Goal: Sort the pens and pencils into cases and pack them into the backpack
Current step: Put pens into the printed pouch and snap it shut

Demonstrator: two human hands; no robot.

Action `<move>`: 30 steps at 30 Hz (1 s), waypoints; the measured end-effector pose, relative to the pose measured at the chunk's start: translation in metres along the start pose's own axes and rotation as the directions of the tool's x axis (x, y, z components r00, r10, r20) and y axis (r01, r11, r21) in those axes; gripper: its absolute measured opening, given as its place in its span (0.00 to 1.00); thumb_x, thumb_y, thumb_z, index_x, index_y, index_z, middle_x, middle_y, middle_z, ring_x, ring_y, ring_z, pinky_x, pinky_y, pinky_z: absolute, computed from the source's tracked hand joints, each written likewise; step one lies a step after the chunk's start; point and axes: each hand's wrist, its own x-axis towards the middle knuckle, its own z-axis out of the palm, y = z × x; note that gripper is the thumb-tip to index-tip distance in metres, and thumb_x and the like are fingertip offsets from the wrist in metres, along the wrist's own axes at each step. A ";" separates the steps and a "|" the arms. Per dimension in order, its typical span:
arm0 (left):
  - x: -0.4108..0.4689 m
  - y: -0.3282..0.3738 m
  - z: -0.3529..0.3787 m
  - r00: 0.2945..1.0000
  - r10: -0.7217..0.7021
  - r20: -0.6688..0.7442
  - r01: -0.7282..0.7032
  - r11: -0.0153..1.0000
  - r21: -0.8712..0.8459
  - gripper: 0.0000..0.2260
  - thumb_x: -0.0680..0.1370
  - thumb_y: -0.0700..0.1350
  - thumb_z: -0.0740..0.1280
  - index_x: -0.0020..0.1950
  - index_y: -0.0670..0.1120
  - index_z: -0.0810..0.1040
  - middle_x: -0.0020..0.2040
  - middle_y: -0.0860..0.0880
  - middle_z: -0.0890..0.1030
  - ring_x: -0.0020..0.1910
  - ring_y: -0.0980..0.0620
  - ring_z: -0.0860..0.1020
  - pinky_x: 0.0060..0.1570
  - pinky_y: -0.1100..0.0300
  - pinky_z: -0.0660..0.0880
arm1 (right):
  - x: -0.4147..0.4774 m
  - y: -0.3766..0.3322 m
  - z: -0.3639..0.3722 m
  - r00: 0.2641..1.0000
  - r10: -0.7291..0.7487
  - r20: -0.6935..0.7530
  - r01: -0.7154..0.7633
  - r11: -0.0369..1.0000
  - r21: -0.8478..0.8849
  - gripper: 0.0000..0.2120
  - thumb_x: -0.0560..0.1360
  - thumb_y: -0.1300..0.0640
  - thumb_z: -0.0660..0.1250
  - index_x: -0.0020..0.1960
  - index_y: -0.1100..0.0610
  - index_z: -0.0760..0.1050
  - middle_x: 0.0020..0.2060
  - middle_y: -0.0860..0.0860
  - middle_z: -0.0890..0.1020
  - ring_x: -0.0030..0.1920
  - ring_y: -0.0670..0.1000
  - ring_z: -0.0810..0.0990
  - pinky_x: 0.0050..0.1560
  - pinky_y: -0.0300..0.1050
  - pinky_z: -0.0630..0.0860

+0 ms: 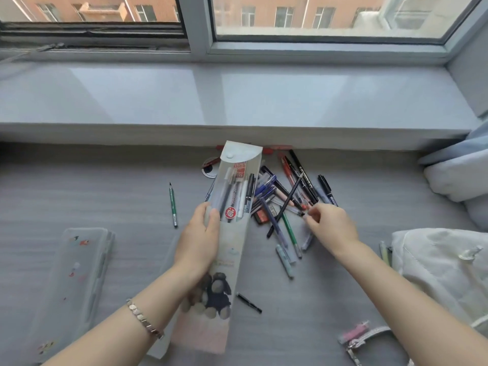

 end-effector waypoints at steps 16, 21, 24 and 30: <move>-0.011 -0.020 -0.015 1.000 -0.018 0.009 0.018 0.998 0.053 0.13 0.79 0.53 0.54 0.60 0.53 0.72 0.53 0.49 0.79 0.53 0.45 0.76 0.50 0.55 0.69 | -0.011 -0.029 0.018 0.973 0.111 0.202 -0.111 0.994 -0.011 0.06 0.71 0.59 0.64 0.44 0.60 0.70 0.42 0.57 0.76 0.44 0.59 0.75 0.37 0.43 0.67; -0.018 -0.025 -0.022 0.999 -0.026 0.022 0.024 0.998 0.064 0.13 0.79 0.54 0.53 0.60 0.55 0.71 0.53 0.51 0.79 0.52 0.47 0.75 0.47 0.57 0.67 | -0.028 -0.034 0.026 0.991 -0.093 0.100 0.093 0.996 0.003 0.08 0.75 0.52 0.62 0.45 0.56 0.72 0.45 0.52 0.74 0.49 0.54 0.76 0.51 0.49 0.70; -0.021 -0.029 -0.026 0.999 -0.042 0.011 0.041 0.995 0.087 0.15 0.79 0.55 0.53 0.63 0.55 0.70 0.57 0.51 0.78 0.55 0.46 0.75 0.50 0.56 0.67 | -0.039 -0.046 0.037 0.977 -0.170 0.129 0.173 0.985 -0.017 0.09 0.74 0.51 0.65 0.49 0.56 0.71 0.47 0.52 0.77 0.50 0.53 0.76 0.49 0.47 0.70; -0.021 -0.032 -0.033 0.998 -0.055 0.008 0.054 0.994 0.091 0.17 0.79 0.55 0.53 0.66 0.54 0.68 0.61 0.49 0.78 0.59 0.45 0.74 0.53 0.55 0.68 | -0.040 -0.058 0.039 0.978 -0.189 0.086 0.176 0.974 0.143 0.11 0.75 0.64 0.56 0.57 0.59 0.69 0.45 0.56 0.77 0.43 0.57 0.76 0.47 0.51 0.71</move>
